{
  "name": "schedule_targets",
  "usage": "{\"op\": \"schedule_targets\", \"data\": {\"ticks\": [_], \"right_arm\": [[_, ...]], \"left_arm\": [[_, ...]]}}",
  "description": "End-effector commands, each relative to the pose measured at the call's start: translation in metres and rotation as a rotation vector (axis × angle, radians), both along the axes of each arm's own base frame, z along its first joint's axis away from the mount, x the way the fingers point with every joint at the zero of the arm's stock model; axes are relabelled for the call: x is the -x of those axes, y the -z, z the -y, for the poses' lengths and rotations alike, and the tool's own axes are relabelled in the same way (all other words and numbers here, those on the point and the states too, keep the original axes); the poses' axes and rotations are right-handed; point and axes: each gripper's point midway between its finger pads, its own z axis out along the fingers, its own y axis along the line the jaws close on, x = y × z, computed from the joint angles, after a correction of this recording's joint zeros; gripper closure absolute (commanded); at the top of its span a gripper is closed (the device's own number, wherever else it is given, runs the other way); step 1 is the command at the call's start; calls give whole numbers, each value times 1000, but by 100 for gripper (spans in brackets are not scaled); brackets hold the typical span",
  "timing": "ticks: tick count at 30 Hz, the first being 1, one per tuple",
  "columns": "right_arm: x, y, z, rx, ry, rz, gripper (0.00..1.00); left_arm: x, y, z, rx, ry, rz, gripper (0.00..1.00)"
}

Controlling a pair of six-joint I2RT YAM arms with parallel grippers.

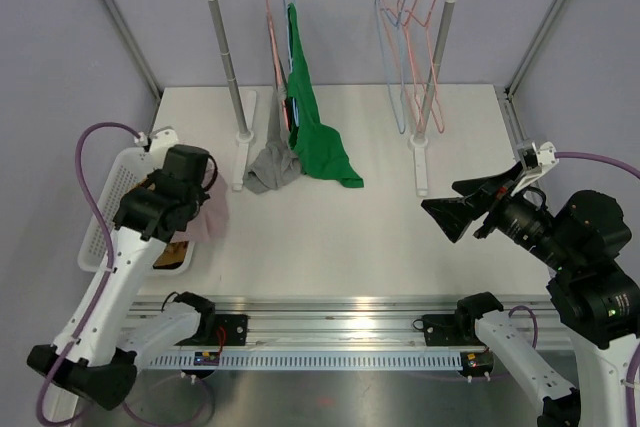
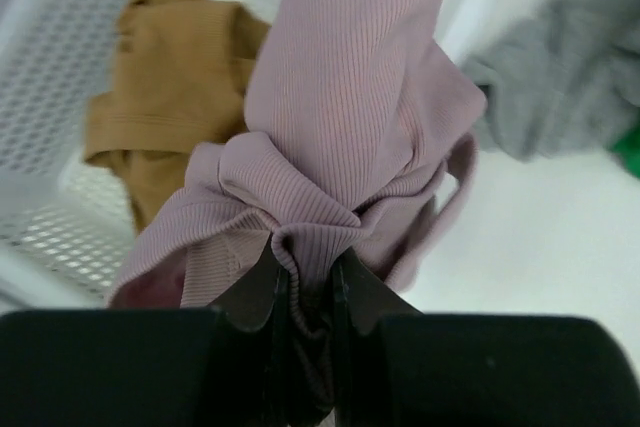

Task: Remove the tank top from the hanger

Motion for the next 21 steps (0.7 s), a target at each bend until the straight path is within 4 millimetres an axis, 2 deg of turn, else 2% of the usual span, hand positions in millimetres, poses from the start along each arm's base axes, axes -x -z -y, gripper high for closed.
{"op": "schedule_targets", "data": {"ticks": [1,2,3,5,6,9,12,13,15,17,19,21], "right_arm": [[3,-17,-5,-17,-40,59,1],[4,-18,-5,-18,-43,62,0],[6,-18,-5,-20,-46,68,0],[7,-19,-5,-18,-49,71,1],[9,-19,-5,-18,-49,75,1],[11,-19,-5,-14,-56,82,0],[12,-20,-5,-15,-59,91,1],[12,-18,-6,-13,-64,88,1],[12,-19,-8,-17,-77,88,0],[14,-20,-10,-25,-92,90,1],[14,-20,-12,-37,-104,92,0],[18,-20,-15,-44,-127,94,0]], "left_arm": [[-20,21,-32,-9,-31,-78,100],[-22,31,-45,-11,-70,-110,100],[-24,44,-69,16,-156,-159,100],[-28,51,-92,39,-219,-180,100],[-27,56,-112,63,-285,-191,100],[-31,70,-138,75,-385,-242,100],[-37,98,-156,133,-445,-300,100],[-37,117,-161,163,-467,-361,100],[-35,132,-169,227,-504,-390,100],[-36,140,-171,233,-512,-420,100],[-34,140,-178,209,-547,-425,100],[-36,149,-175,219,-530,-450,100]]}}
